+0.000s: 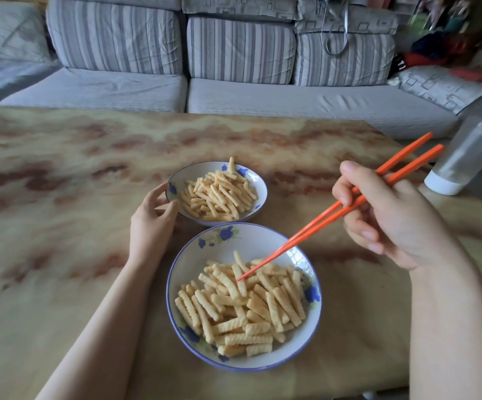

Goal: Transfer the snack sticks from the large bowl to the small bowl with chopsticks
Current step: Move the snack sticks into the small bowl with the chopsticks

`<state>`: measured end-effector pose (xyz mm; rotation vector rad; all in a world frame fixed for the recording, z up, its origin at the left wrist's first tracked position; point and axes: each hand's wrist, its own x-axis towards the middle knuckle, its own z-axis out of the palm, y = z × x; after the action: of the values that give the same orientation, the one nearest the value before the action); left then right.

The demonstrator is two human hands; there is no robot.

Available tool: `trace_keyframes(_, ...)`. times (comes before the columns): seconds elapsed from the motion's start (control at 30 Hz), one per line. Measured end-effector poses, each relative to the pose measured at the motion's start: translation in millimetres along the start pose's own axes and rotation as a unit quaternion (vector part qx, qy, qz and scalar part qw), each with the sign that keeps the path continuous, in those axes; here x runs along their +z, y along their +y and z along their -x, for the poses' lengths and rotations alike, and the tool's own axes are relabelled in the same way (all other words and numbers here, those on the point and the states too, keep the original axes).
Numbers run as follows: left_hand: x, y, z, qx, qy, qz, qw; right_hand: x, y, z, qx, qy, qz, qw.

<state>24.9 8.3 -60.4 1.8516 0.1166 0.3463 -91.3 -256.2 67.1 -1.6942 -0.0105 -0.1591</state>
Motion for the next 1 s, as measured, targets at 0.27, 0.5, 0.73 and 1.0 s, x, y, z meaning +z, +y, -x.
trace_keyframes(0.27,0,0,0,-0.001,0.003,-0.008,1.0,9,6,-6,-0.004,0.0,0.0,1.0)
trace_keyframes(0.5,0,0,0,-0.005,0.001,-0.002,1.0,13,11,-16,-0.046,0.113,-0.112,0.986)
trace_keyframes(0.73,0,2,1,-0.007,0.003,-0.007,1.0,33,23,-29,-0.059,0.228,-0.196,0.952)
trace_keyframes(1.0,0,1,0,-0.008,0.006,-0.009,1.0,58,40,-43,-0.065,0.264,-0.157,0.949)
